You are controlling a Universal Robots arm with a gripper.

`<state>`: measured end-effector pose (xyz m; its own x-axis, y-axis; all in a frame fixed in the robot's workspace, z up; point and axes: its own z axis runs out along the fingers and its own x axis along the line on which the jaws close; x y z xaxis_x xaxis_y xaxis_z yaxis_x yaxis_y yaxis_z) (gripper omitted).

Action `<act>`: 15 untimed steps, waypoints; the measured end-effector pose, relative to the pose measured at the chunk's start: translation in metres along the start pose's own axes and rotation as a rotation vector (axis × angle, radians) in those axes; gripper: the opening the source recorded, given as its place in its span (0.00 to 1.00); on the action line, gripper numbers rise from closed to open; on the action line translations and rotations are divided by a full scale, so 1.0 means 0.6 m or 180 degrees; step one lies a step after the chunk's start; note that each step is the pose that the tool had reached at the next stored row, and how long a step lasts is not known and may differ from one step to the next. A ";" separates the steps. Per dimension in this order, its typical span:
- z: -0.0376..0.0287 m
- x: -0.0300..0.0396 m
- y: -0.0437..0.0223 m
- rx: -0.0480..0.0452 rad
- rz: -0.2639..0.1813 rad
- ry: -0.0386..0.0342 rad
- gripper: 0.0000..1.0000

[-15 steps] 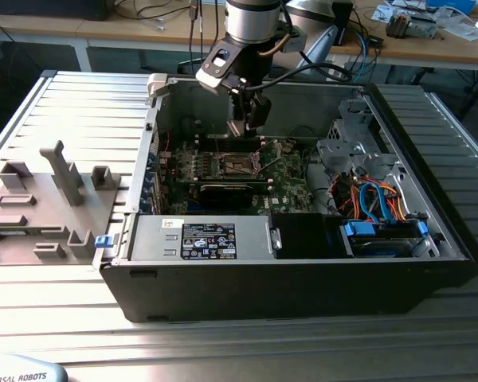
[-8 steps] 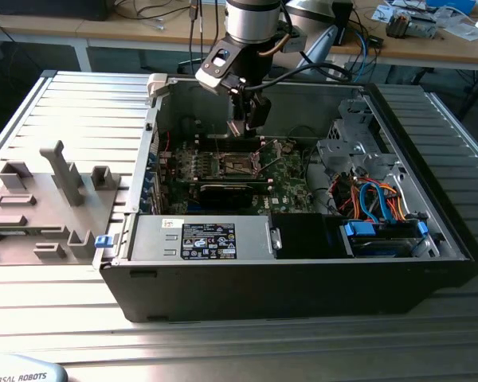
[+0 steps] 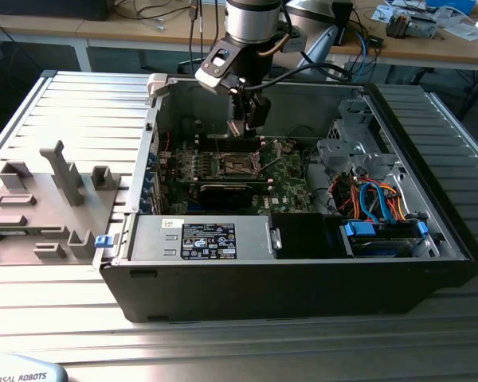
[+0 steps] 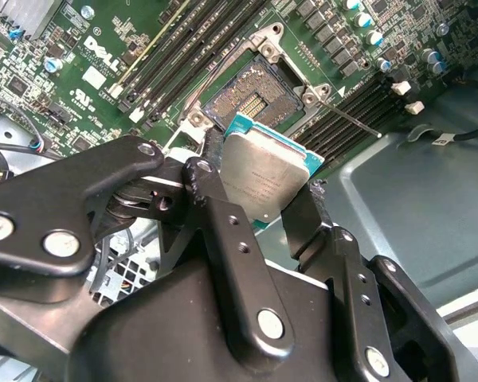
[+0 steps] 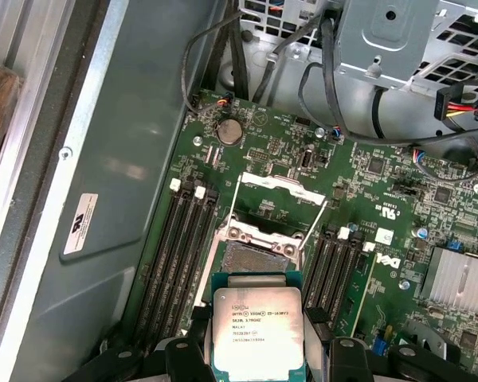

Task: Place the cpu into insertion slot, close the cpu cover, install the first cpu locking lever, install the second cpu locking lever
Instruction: 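Place the cpu into insertion slot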

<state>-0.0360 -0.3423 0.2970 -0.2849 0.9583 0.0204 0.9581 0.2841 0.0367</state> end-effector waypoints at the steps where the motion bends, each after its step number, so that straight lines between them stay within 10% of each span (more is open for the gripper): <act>1: 0.000 0.000 0.000 0.0000 0.0002 0.0000 0.54; 15: 0.000 0.000 0.000 -0.0001 0.0042 -0.0002 0.54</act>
<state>-0.0360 -0.3423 0.2970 -0.2722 0.9620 0.0204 0.9618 0.2714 0.0367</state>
